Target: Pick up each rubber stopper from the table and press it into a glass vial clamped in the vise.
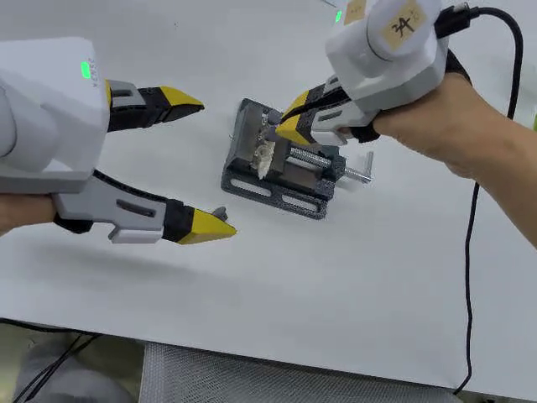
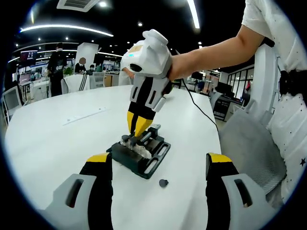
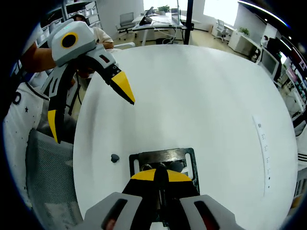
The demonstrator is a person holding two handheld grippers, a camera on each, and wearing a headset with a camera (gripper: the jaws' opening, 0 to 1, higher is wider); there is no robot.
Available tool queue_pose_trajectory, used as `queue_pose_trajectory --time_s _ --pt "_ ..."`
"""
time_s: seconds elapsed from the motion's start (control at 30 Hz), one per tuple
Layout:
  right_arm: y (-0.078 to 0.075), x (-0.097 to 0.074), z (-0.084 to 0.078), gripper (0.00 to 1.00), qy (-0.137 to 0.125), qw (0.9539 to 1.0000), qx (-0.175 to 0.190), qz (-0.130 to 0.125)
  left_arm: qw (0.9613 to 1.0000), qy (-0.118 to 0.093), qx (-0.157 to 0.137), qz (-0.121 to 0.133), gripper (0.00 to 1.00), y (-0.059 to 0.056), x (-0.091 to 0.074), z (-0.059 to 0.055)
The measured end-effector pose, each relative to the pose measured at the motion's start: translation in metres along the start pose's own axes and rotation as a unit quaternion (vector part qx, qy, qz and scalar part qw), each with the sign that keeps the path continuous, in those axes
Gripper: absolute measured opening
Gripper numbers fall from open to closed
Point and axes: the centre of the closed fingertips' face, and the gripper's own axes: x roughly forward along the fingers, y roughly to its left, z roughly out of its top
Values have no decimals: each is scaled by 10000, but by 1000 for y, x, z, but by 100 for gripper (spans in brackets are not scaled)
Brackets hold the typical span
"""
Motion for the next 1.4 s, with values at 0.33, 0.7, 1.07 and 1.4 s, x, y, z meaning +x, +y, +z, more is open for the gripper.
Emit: queue_pose_trajectory --time_s 0.33,0.7,1.07,1.4 --pt "-1 8 -6 0 53 10000 -2 53 10000 0 -38 8 78 1 0 -1" --pt "-1 11 -6 1 51 10000 -14 74 10000 -3 -70 7 77 1 0 -2" --pt "-1 13 -5 1 227 9994 -191 171 9999 -46 -89 23 76 4 -1 -2" --pt "-1 14 -6 1 363 9987 -283 228 9999 -94 -100 31 76 5 0 -2"
